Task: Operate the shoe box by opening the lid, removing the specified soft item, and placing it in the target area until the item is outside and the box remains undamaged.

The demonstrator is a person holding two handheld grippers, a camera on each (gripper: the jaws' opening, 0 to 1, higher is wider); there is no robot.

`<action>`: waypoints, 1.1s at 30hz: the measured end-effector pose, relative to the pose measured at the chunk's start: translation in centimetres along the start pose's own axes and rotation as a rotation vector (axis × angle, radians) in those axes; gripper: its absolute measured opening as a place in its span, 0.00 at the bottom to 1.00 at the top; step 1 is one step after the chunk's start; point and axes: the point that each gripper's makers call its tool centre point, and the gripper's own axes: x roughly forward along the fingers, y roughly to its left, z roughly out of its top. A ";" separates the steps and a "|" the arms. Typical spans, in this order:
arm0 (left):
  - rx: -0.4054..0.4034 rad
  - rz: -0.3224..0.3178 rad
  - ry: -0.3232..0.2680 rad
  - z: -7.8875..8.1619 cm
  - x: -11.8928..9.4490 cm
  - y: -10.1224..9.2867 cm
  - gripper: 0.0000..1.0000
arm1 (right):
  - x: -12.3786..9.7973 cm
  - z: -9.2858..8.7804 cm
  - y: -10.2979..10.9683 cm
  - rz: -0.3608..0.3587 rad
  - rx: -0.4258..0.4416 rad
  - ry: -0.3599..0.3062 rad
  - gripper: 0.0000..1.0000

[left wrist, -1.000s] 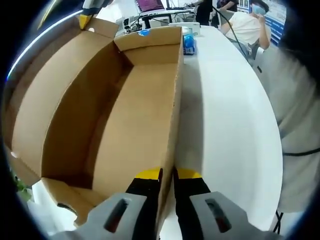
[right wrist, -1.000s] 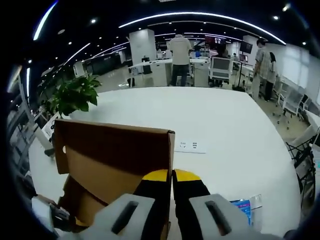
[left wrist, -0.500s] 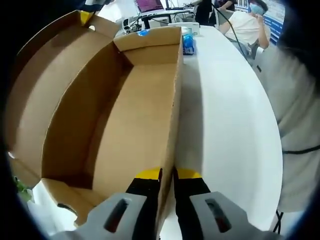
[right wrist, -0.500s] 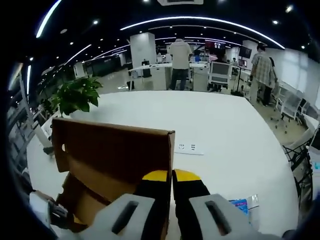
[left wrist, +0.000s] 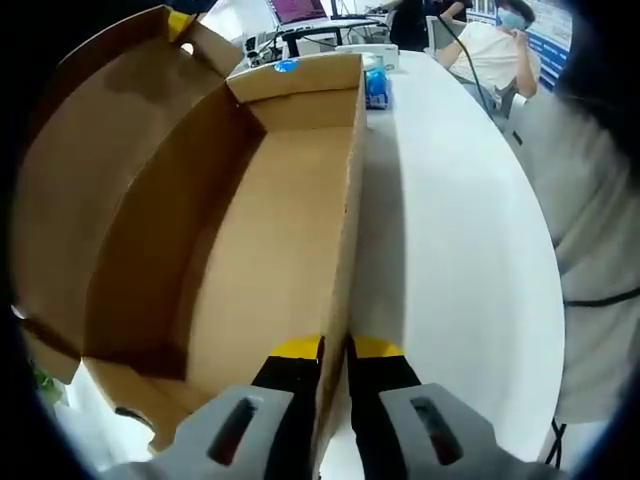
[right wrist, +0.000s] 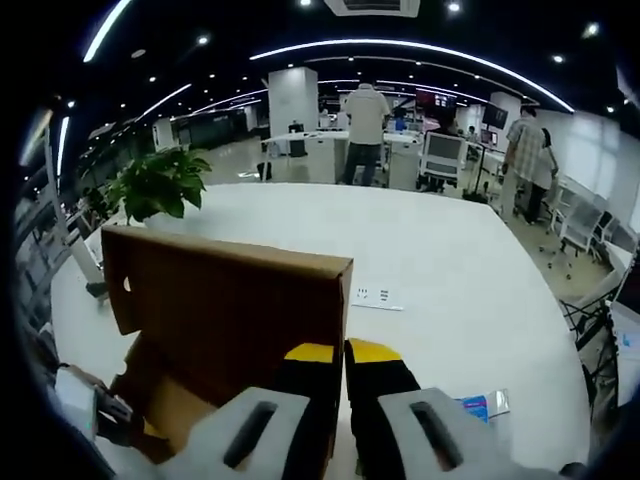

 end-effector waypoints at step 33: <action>-0.009 0.005 0.001 0.0 0.1 0.1 0.07 | -4.4 -2.6 1.0 -0.081 -0.065 -0.080 0.00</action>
